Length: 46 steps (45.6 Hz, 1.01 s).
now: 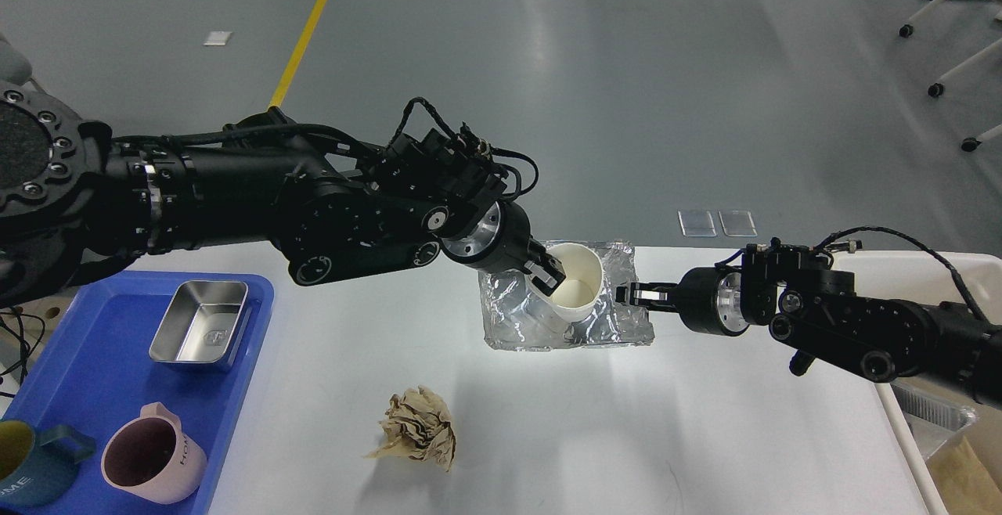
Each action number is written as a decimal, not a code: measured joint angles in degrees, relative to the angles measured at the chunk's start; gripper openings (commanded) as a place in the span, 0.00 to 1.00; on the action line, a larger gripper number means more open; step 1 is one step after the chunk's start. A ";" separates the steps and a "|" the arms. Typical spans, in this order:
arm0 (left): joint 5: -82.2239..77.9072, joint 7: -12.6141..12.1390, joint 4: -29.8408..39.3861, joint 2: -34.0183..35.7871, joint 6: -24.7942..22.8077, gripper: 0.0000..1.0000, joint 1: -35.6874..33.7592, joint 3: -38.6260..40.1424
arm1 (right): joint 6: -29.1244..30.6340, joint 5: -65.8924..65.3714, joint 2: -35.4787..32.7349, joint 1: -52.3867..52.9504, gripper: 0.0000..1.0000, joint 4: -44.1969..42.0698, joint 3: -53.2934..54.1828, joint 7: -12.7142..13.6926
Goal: Tidy desktop
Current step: 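Lower the paper cup into the foil tray and release it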
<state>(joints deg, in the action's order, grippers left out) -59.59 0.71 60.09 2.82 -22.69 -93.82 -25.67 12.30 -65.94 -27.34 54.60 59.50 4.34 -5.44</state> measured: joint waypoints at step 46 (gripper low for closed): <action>1.11 0.24 -5.75 -6.23 2.65 0.86 -2.05 0.26 | 0.44 0.11 0.09 0.69 0.00 1.41 -0.20 0.07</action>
<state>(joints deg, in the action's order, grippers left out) -58.48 0.95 54.34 -3.41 -20.04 -95.87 -25.41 12.74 -65.83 -27.25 55.29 60.91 4.14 -5.37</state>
